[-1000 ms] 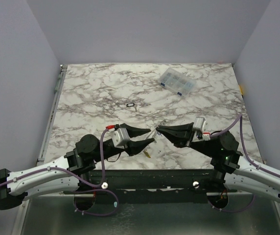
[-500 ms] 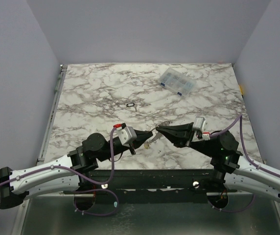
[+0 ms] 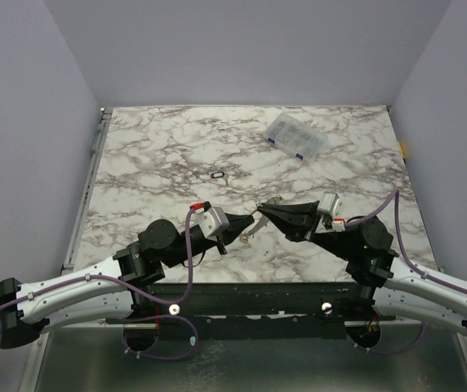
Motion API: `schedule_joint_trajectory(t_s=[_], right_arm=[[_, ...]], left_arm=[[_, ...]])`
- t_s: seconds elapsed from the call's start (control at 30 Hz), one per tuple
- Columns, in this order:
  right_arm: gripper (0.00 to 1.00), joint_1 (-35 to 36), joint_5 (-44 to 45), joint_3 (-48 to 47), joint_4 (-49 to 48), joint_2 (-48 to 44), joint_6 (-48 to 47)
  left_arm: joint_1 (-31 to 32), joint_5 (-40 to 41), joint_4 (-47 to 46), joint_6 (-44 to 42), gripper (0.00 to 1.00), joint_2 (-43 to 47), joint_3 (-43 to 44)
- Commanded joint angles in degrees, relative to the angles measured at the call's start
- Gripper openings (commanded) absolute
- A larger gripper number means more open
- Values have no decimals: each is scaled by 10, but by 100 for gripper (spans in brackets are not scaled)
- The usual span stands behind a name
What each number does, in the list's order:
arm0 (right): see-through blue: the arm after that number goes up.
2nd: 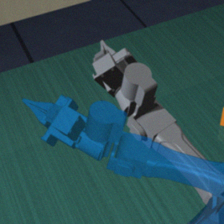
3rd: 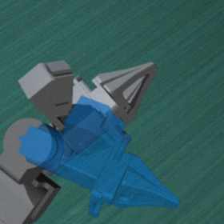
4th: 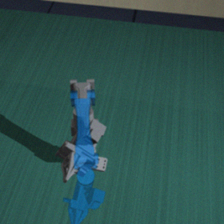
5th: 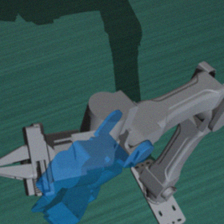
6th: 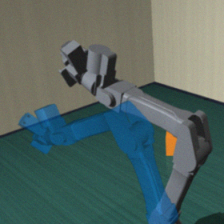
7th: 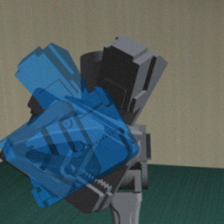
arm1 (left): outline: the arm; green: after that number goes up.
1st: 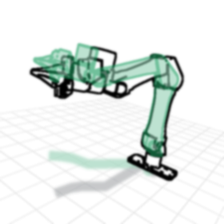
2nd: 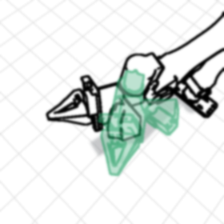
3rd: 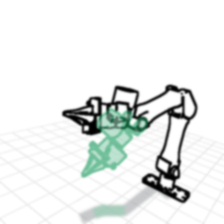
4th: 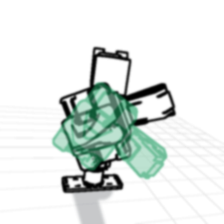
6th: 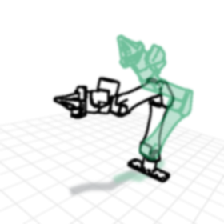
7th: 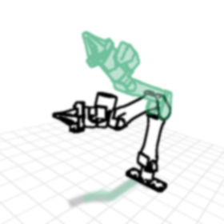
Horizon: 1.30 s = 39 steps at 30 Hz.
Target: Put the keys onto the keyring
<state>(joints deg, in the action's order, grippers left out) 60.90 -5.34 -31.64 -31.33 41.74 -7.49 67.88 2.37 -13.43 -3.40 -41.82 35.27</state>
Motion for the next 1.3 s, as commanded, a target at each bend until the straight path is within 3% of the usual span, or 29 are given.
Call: schedule_joint_trajectory(t_s=[0.0,0.13,0.57,0.6,0.67,0.73,0.83,1.07,1.27], right_arm=[[1,0,41,1,-43,41,-27],[1,-1,69,7,-77,69,-46],[1,-1,29,71,-198,95,-40],[1,-1,26,73,-205,94,-36],[1,-1,16,75,-213,87,-30],[1,-2,5,77,-217,77,-23],[0,-1,-22,74,-205,54,-12],[1,-1,-73,57,-144,-10,18],[1,-2,-135,31,-97,-32,64]], left_arm=[[10,-61,1,13,0,-14,28],[10,-64,-1,23,0,-19,30],[10,-28,-32,51,0,11,24],[10,-28,-34,54,4,13,24],[10,-29,-35,56,32,16,22],[11,-35,-36,56,48,19,22],[10,-51,-24,50,54,28,28],[10,-92,76,10,44,49,83],[10,-117,91,-12,34,63,94]])
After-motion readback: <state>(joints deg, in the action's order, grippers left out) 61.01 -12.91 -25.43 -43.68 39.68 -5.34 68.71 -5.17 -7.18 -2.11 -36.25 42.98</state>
